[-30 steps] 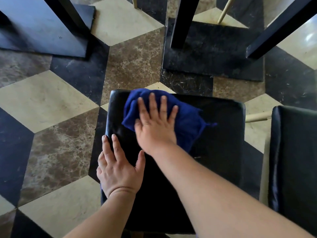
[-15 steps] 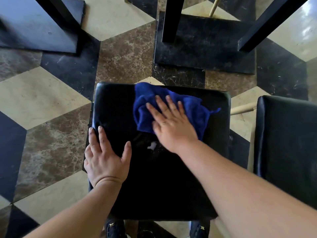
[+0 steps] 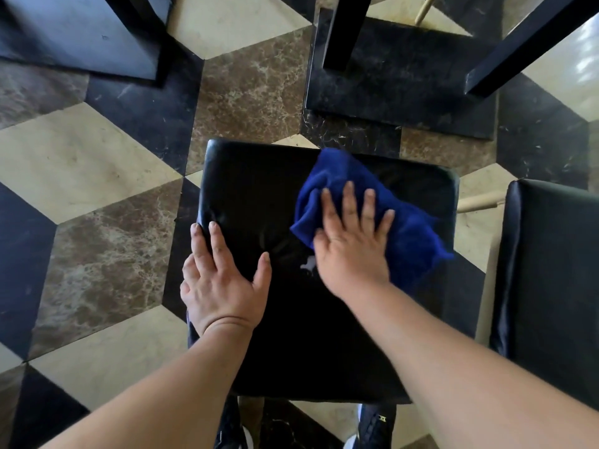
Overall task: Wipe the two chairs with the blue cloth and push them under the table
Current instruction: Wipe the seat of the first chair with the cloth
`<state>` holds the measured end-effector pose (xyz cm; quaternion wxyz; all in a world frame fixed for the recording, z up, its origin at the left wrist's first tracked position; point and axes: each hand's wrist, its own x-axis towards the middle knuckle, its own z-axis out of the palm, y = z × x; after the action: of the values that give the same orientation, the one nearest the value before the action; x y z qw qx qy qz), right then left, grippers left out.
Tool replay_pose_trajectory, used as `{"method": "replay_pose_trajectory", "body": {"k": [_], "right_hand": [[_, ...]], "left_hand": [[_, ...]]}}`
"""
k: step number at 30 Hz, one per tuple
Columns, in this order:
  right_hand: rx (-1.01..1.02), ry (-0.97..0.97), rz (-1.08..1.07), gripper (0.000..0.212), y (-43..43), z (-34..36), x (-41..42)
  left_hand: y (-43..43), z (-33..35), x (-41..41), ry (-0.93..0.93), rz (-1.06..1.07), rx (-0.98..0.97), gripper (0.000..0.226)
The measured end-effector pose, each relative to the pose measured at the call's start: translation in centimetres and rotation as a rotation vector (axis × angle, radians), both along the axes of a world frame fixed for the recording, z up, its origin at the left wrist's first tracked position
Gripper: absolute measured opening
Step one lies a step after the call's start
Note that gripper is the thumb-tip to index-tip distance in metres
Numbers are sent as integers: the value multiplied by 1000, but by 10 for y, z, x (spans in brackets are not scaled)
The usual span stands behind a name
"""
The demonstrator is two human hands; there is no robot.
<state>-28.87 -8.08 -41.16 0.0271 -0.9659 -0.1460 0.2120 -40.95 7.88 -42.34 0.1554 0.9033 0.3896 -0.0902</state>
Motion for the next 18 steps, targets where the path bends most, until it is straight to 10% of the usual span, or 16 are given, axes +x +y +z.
{"method": "replay_pose_trajectory", "body": {"k": [7, 18], "right_hand": [[202, 65, 311, 68, 88, -5, -44], [219, 2, 434, 66, -43, -7, 18]], "left_hand": [[6, -12, -6, 50, -15, 26, 90], [-3, -1, 1, 14, -1, 27, 98]]}}
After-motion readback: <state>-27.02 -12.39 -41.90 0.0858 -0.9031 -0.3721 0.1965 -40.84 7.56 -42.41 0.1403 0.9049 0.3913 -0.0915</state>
